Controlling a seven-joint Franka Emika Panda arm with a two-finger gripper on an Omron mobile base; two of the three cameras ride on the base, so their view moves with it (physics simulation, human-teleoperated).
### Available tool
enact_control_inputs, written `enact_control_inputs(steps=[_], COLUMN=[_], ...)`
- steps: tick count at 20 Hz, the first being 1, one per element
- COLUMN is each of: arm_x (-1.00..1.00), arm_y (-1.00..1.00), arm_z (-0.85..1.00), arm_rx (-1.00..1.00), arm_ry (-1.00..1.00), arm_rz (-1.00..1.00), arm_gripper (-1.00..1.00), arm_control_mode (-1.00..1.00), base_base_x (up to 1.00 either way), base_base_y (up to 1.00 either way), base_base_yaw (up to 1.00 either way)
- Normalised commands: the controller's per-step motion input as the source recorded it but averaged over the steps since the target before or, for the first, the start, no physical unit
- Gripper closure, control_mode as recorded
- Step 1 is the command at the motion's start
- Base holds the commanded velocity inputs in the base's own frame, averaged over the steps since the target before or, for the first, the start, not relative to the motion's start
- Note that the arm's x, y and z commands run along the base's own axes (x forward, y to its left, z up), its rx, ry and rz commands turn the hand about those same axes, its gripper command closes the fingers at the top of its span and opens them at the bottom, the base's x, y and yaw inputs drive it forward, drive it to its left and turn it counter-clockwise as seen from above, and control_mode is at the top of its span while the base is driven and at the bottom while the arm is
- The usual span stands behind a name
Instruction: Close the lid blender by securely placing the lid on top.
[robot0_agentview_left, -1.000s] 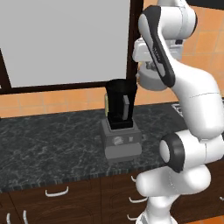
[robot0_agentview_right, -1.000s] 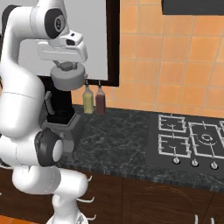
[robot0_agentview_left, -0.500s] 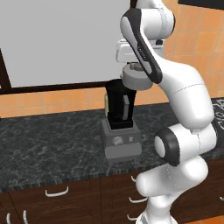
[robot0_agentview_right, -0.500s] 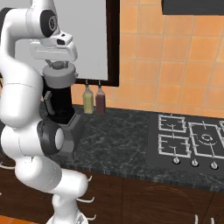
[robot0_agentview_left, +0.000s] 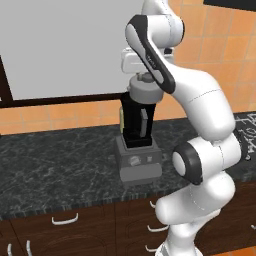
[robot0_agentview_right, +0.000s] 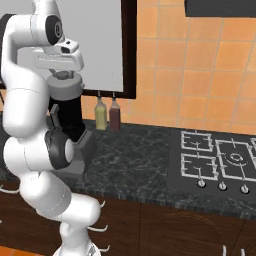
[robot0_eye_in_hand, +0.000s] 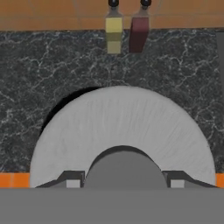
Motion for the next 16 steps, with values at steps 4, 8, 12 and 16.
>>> enact_control_inputs(steps=[4, 8, 12, 16], arm_x=[0.26, 0.28, 0.31, 0.28], arm_y=[0.23, 0.2, 0.03, 0.0], arm_z=[0.03, 0.0, 0.0, 0.0], arm_rx=[0.0, 0.0, 0.0, 0.0], arm_ry=[0.03, 0.01, 0.0, 0.0], arm_rz=[0.0, 0.0, 0.0, 0.0], arm_gripper=[1.0, 1.0, 1.0, 1.0], arm_control_mode=[-1.0, -1.0, -1.0, -1.0], base_base_x=[0.0, 0.0, 0.0, 0.0], base_base_y=[0.0, 0.0, 0.0, 0.0], base_base_yaw=[0.0, 0.0, 0.0, 0.0])
